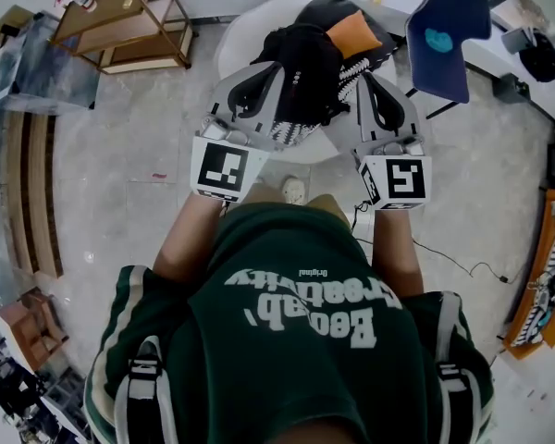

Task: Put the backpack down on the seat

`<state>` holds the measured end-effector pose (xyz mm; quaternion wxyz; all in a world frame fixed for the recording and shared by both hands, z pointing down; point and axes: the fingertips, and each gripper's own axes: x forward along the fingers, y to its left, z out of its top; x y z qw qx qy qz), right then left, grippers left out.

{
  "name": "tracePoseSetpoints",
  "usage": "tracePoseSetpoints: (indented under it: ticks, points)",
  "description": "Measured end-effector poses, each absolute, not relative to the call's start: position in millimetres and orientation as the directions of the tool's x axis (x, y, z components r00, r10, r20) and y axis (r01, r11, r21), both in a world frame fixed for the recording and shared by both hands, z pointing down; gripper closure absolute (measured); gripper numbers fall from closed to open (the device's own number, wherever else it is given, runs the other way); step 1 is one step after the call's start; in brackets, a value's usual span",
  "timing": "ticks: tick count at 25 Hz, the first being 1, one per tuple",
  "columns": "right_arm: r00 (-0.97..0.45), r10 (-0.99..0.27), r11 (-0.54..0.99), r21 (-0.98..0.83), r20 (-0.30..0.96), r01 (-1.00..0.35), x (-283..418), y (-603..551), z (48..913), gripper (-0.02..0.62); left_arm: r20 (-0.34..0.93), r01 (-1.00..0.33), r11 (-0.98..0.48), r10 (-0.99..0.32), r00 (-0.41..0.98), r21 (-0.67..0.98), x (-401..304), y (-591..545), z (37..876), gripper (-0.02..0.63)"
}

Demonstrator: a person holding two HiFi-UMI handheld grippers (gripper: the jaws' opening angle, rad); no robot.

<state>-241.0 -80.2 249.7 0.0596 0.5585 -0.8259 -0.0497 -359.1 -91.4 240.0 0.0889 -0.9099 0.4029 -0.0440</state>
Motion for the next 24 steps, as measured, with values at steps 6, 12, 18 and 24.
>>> tracePoseSetpoints:
  ticks: [6,12,18,24]
  points:
    - [-0.369,-0.929,0.371,0.14,0.04,-0.918,-237,-84,251,0.563,0.013,-0.729,-0.656,-0.745,0.667,-0.197,-357,-96,241,0.588]
    - [-0.375,-0.926,0.376,0.147,0.038,-0.915,-234,-86,252,0.564,0.015,-0.743,-0.639,-0.76,0.65,-0.197,-357,-99,242,0.588]
    - [-0.384,-0.923,0.384,0.16,0.031,-0.909,-234,-87,252,0.564,0.024,-0.755,-0.622,-0.775,0.632,-0.209,-362,-105,243,0.588]
    - [-0.387,-0.922,0.386,0.167,0.027,-0.907,-229,-86,253,0.563,0.033,-0.76,-0.607,-0.786,0.617,-0.232,-361,-109,247,0.588]
